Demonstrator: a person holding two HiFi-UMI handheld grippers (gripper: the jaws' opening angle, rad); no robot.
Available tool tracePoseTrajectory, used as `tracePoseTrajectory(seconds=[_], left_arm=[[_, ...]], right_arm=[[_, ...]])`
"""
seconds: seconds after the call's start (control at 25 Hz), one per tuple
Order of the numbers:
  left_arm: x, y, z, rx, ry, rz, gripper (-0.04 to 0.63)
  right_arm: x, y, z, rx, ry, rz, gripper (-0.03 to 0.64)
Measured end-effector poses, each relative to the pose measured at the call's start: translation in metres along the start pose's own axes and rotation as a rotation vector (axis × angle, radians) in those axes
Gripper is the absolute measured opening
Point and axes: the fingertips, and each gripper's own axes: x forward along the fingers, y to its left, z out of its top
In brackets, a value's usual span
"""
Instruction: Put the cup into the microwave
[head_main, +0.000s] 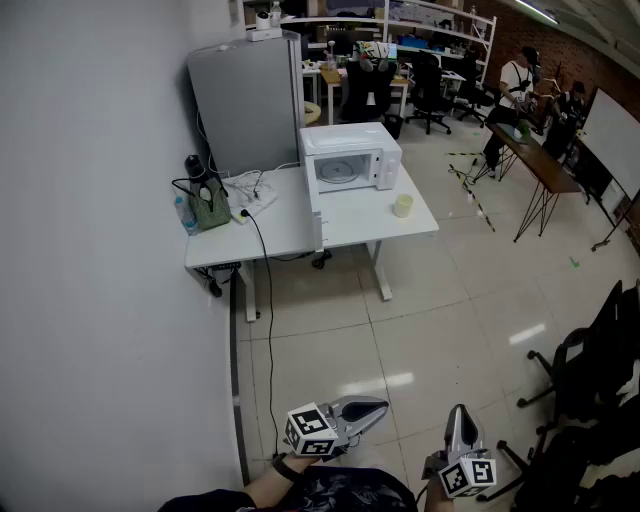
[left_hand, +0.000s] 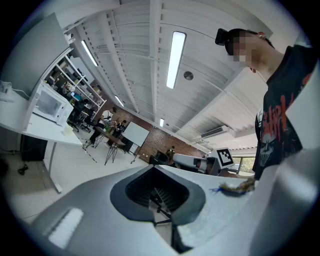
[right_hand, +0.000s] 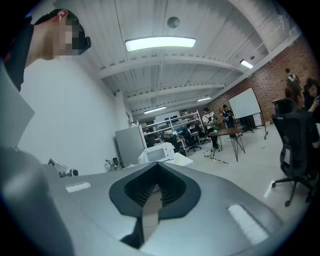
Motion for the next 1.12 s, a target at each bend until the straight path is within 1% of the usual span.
tracePoseTrajectory(seconds=[0.16,0.28,0.32,0.44,0.48,0.56,0.64,0.8,0.88,0.96,1.04,1.12], left_arm=[[0.016,0.053,0.03,0.038,-0.026,0.039,0.003],[0.024,0.09,0.048,0.054,0.005,0.076,0.003],[0.031,0.1,0.054,0.063,0.017,0.077,0.003],[0.066,0.127,0.078,0.136,0.027,0.07,0.003],[0.075,0.137,0.089,0.167,0.03,0.082,0.003],[0.087,0.155,0.111,0.212,0.025,0.122,0.003],[0.096,0.173,0.131,0.241,0.005,0.156,0.003],[0.112,0.208,0.16,0.308,-0.006,0.186,0.003],[0.114,0.225,0.173,0.338,-0.02,0.213,0.003],[0.111,0.248,0.181,0.335,-0.042,0.24,0.003],[0.109,0.275,0.184,0.295,-0.065,0.254,0.003],[0.116,0.3,0.182,0.242,-0.079,0.241,0.003]], right_arm=[[0.071,-0.009,0.015,-0.021,-0.023,0.077,0.002],[0.114,-0.016,0.013,-0.008,-0.035,0.113,0.002],[0.126,-0.022,0.014,-0.027,-0.03,0.111,0.002],[0.159,-0.042,0.028,-0.164,-0.022,0.099,0.002],[0.17,-0.047,0.034,-0.187,-0.033,0.104,0.002],[0.19,-0.052,0.045,-0.203,-0.053,0.125,0.002],[0.209,-0.058,0.054,-0.232,-0.059,0.14,0.002],[0.248,-0.065,0.072,-0.256,-0.06,0.153,0.002],[0.268,-0.065,0.076,-0.263,-0.054,0.157,0.002],[0.292,-0.064,0.075,-0.261,-0.046,0.167,0.002],[0.316,-0.063,0.072,-0.264,-0.028,0.168,0.002],[0.333,-0.068,0.075,-0.28,0.003,0.142,0.002]])
